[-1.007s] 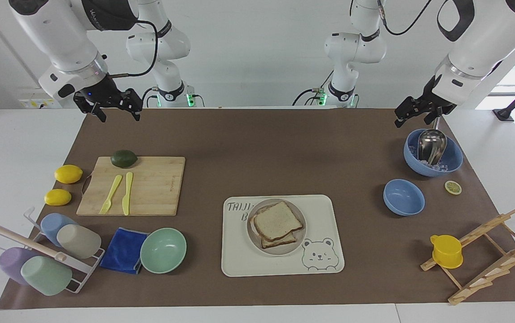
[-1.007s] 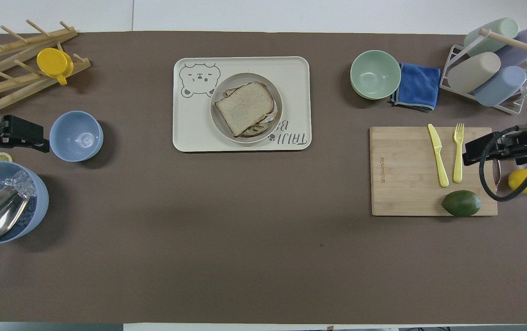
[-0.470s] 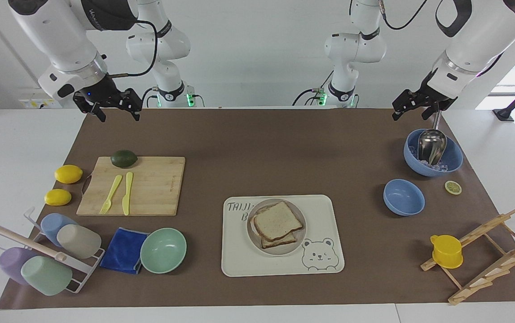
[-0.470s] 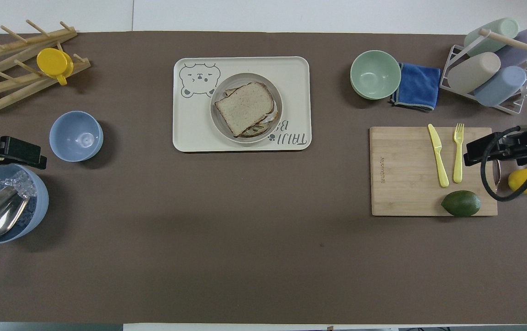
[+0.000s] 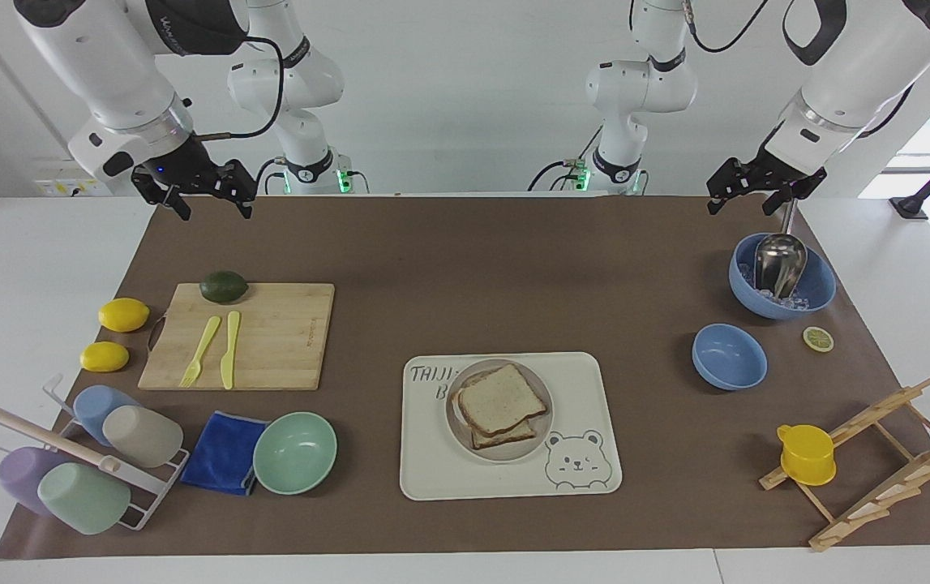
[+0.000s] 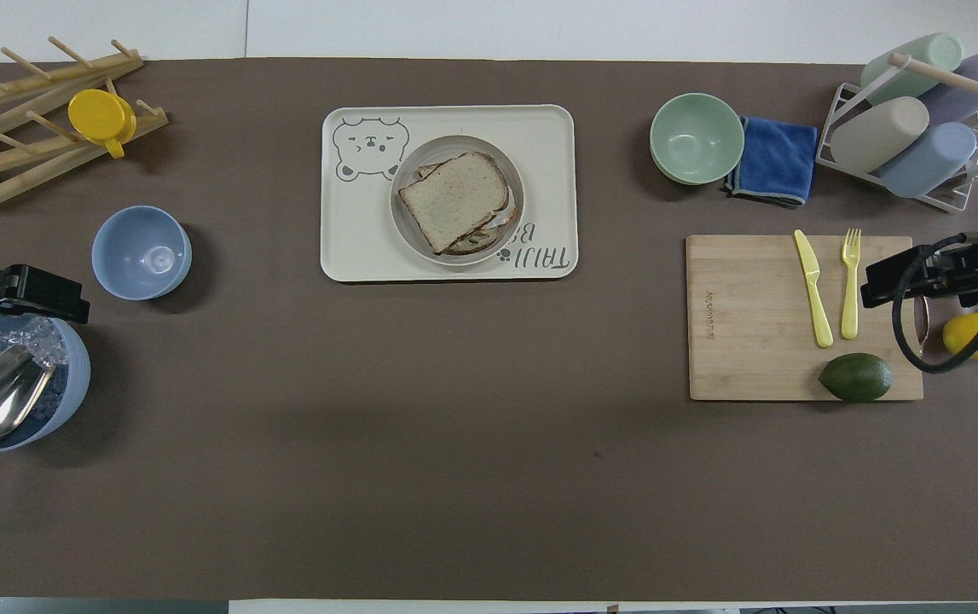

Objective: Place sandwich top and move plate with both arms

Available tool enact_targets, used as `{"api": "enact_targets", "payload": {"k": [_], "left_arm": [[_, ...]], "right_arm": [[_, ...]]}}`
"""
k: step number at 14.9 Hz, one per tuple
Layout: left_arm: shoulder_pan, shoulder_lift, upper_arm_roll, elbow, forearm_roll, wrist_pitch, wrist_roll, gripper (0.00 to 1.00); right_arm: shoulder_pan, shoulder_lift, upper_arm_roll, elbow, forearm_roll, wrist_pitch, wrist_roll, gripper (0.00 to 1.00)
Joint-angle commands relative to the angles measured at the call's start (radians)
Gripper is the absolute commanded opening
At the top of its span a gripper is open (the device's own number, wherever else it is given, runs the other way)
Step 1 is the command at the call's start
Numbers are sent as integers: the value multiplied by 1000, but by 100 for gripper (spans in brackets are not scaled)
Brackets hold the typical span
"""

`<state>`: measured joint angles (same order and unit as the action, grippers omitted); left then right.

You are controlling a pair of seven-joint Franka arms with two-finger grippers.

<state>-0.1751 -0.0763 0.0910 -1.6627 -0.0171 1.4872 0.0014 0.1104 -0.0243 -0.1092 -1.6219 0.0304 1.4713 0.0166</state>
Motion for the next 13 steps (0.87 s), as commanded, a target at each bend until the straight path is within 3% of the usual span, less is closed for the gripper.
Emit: {"api": "enact_targets", "payload": {"k": [1,13], "left_arm": [[19,10,-25,52,23,1,14,100],[25,4,-34,38,20,16,16,100]], "right_arm": [[-18,-6,5,1,5,-19,-27,100],[-87,-6,74,5,-3,-19,-27,100]]}}
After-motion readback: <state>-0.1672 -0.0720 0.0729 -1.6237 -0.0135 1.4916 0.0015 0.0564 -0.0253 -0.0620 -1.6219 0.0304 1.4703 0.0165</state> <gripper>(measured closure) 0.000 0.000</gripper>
